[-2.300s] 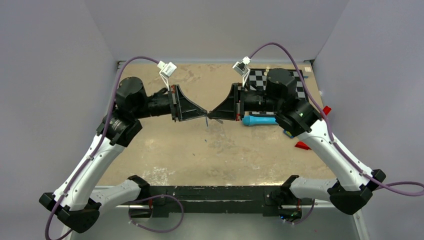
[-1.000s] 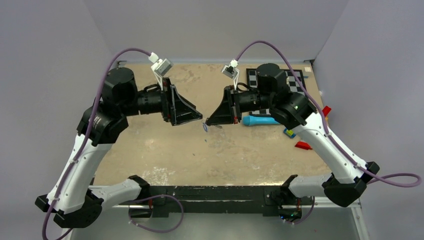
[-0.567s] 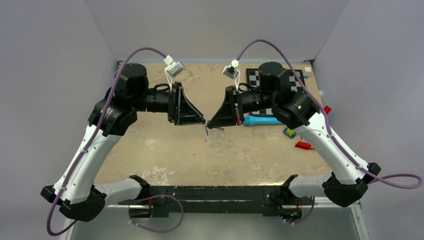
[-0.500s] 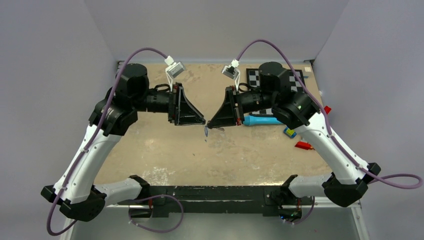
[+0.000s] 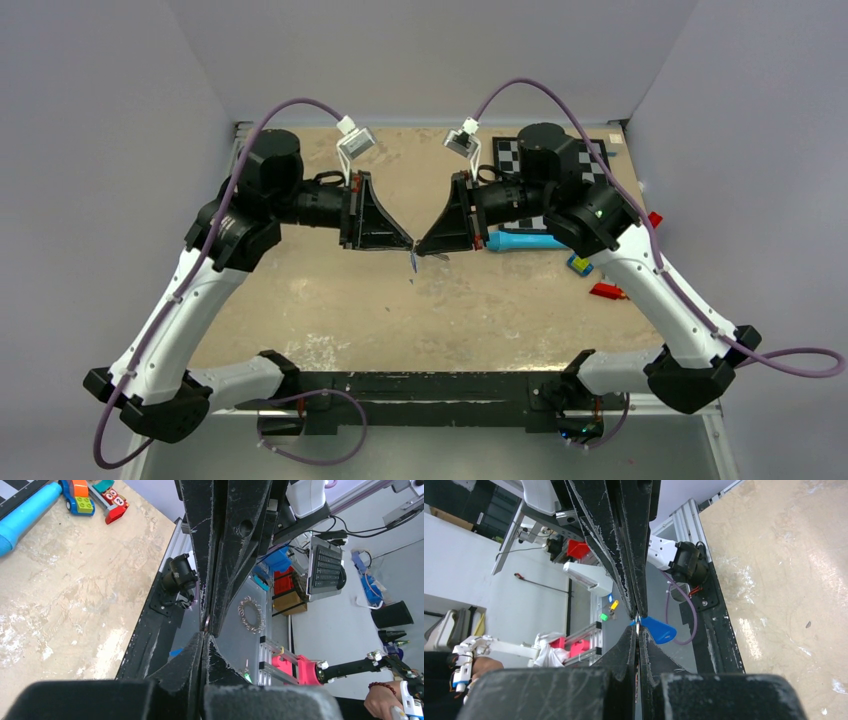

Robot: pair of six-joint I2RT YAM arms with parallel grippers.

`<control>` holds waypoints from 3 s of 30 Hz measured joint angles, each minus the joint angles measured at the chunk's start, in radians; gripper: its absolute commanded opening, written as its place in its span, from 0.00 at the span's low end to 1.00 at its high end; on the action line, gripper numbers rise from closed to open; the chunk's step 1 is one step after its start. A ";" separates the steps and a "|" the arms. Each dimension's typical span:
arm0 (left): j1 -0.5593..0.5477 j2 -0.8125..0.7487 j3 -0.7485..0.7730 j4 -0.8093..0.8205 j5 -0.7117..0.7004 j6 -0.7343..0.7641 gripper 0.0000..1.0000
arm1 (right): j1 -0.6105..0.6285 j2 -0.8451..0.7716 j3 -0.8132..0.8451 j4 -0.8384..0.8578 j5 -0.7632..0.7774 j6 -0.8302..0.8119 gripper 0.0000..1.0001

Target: Remove the keys from the keyring

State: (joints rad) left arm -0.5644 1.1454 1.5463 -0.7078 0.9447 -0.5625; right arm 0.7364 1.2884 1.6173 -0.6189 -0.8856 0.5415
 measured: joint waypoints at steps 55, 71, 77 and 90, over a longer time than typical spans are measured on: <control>-0.006 -0.005 -0.015 0.241 -0.153 -0.177 0.84 | -0.002 -0.048 -0.043 0.180 0.190 0.142 0.00; -0.006 0.097 0.165 -0.014 -0.080 0.030 0.57 | -0.002 -0.053 -0.010 0.022 0.175 0.048 0.00; -0.006 0.104 0.162 -0.038 -0.055 0.053 0.43 | -0.002 -0.004 0.047 -0.002 0.131 0.031 0.00; -0.006 0.098 0.162 -0.083 -0.042 0.103 0.20 | -0.002 0.000 0.055 -0.029 0.111 0.014 0.00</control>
State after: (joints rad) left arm -0.5701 1.2438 1.7081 -0.7906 0.9028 -0.4599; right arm 0.7349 1.2884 1.6718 -0.6483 -0.7746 0.5552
